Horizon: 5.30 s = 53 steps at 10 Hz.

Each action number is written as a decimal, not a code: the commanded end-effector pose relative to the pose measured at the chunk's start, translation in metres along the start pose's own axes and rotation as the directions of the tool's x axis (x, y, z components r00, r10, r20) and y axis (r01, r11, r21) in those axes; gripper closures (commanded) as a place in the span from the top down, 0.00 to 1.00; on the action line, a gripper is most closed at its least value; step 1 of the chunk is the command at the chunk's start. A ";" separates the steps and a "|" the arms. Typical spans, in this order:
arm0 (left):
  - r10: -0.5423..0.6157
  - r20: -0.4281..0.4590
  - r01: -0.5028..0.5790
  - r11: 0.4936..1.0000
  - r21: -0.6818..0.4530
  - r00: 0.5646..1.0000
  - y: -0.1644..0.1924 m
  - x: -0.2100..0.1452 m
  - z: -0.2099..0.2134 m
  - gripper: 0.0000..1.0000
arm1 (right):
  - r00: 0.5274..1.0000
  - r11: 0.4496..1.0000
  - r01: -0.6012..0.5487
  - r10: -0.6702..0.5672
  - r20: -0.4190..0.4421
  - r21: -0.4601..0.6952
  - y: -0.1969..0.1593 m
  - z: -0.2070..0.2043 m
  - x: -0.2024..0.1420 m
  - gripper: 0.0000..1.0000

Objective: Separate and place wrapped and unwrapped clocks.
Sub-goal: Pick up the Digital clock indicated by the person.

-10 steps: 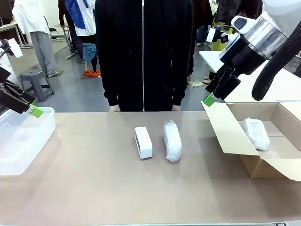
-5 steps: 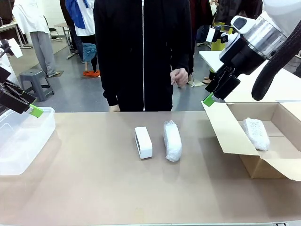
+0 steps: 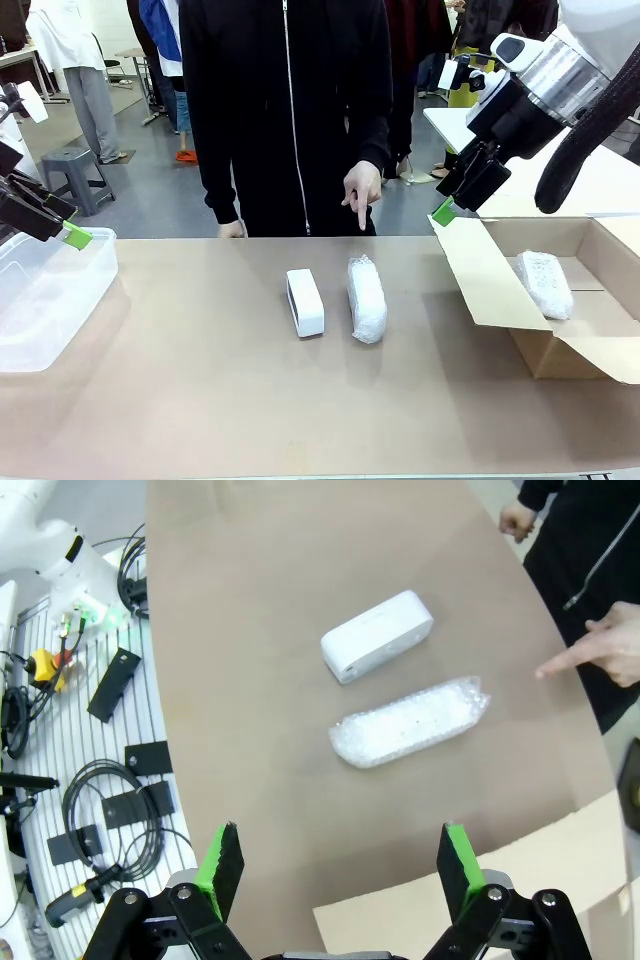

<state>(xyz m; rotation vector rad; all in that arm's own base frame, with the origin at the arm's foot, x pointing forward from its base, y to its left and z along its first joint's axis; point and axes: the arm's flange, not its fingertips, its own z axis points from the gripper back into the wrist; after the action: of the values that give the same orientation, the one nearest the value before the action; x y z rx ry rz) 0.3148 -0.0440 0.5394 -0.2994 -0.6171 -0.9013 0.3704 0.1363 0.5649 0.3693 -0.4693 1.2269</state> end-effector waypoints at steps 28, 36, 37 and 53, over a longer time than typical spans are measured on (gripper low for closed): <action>-0.008 0.014 0.008 1.000 -0.015 1.000 0.001 -0.001 0.000 1.00 | 0.656 0.625 0.632 -0.746 -0.114 -0.458 -0.037 -0.230 0.042 1.00; -0.008 0.014 0.008 1.000 -0.015 1.000 0.001 -0.001 0.000 1.00 | 0.629 0.597 0.660 -0.771 -0.098 -0.455 -0.063 -0.276 0.033 1.00; -0.008 0.014 0.008 1.000 -0.015 1.000 0.001 -0.001 0.000 1.00 | 0.624 0.595 0.665 -0.775 -0.102 -0.452 -0.062 -0.279 0.032 1.00; -0.008 0.014 0.008 1.000 -0.015 1.000 0.001 -0.001 0.000 1.00 | 0.631 0.563 0.640 -0.773 -0.059 -0.523 -0.036 -0.156 0.122 0.34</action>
<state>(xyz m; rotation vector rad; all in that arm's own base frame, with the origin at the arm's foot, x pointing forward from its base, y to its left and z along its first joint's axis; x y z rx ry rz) 0.3147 -0.0443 0.5395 -0.3071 -0.6186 -0.8971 0.4636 0.2935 0.4690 -0.0066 -0.2719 0.3220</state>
